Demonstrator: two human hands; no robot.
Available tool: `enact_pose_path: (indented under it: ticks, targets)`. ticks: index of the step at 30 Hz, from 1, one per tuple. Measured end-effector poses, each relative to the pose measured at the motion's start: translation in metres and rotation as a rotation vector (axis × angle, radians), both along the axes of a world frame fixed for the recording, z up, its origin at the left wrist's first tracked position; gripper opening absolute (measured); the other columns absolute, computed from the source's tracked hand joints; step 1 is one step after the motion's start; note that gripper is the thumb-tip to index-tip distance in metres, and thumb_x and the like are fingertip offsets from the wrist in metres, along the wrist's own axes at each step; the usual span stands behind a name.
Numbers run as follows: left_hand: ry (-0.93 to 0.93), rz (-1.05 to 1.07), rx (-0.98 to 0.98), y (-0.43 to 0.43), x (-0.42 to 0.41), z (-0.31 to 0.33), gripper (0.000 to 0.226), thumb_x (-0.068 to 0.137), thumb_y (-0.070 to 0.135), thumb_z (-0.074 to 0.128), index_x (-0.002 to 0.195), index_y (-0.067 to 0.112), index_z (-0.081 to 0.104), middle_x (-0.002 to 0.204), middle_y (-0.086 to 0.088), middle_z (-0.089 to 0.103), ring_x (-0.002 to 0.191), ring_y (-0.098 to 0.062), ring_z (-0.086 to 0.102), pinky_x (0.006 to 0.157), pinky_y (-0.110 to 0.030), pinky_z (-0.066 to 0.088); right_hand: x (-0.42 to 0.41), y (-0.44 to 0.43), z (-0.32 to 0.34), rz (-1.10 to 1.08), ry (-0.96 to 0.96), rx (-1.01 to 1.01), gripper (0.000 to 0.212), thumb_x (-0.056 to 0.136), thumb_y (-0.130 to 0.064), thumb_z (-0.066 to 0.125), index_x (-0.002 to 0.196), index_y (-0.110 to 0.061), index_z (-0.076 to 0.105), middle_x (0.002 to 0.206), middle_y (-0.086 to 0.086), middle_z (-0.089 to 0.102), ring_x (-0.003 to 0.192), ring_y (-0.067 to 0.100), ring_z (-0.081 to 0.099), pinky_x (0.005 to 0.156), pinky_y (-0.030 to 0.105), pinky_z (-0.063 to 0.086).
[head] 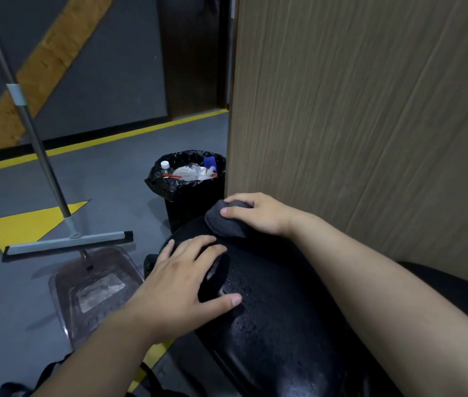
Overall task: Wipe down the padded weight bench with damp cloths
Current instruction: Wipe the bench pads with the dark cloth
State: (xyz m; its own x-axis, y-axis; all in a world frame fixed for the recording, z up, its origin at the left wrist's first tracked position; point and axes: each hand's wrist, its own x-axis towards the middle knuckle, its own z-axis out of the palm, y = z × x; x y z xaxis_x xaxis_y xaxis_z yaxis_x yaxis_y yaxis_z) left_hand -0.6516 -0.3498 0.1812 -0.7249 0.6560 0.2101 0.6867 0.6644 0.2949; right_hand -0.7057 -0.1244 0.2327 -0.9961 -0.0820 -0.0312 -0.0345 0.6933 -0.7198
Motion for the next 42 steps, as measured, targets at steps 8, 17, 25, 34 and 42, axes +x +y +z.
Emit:
enact_pose_path:
  ticks: [8,17,25,34,42]
  targets:
    - [-0.068,-0.027,-0.032,0.0,-0.003,0.002,0.093,0.069,0.095,0.032,0.147,0.045,0.032,0.156,0.022,0.021,0.146,-0.001,0.014,0.123,-0.047,0.006,0.042,0.059,0.011,-0.122,-0.071,0.027,0.01,0.087,-0.037,0.068,0.097,-0.039,0.069,0.098,-0.026,0.065,0.094,-0.009,0.056,0.075,-0.002,0.035]
    - [-0.07,-0.031,-0.021,0.003,-0.006,-0.001,0.099,0.064,0.099,0.028,0.147,0.044,0.034,0.156,0.021,0.024,0.146,-0.005,0.018,0.123,-0.049,0.009,0.114,0.127,0.006,-0.407,-0.066,-0.044,0.023,0.089,-0.048,0.063,0.107,-0.035,0.068,0.119,-0.01,0.066,0.105,0.005,0.06,0.099,0.021,0.04]
    - [-0.01,-0.025,-0.017,0.008,-0.012,-0.004,0.098,0.066,0.099,0.029,0.141,0.038,0.044,0.149,0.015,0.035,0.14,-0.011,0.03,0.116,-0.055,0.024,0.155,0.109,-0.005,-0.288,0.062,0.22,0.045,0.087,-0.051,0.064,0.127,-0.034,0.057,0.125,-0.007,0.063,0.118,0.012,0.056,0.107,0.03,0.04]
    - [-0.034,-0.014,-0.046,0.005,-0.002,0.001,0.101,0.068,0.096,0.026,0.147,0.034,0.04,0.155,0.01,0.03,0.145,-0.013,0.023,0.121,-0.053,0.012,0.222,0.08,0.003,-0.093,0.191,0.325,0.041,0.088,-0.036,0.069,0.125,-0.042,0.054,0.123,-0.031,0.049,0.086,-0.034,0.046,0.087,0.001,0.032]
    - [-0.033,-0.02,-0.04,0.001,0.002,0.001,0.095,0.072,0.089,0.03,0.148,0.032,0.04,0.156,0.006,0.03,0.145,-0.016,0.023,0.12,-0.056,0.013,0.269,0.043,-0.006,0.073,0.261,0.384,0.053,0.09,-0.056,0.056,0.139,-0.037,0.047,0.147,-0.021,0.045,0.146,0.001,0.022,0.116,0.039,0.034]
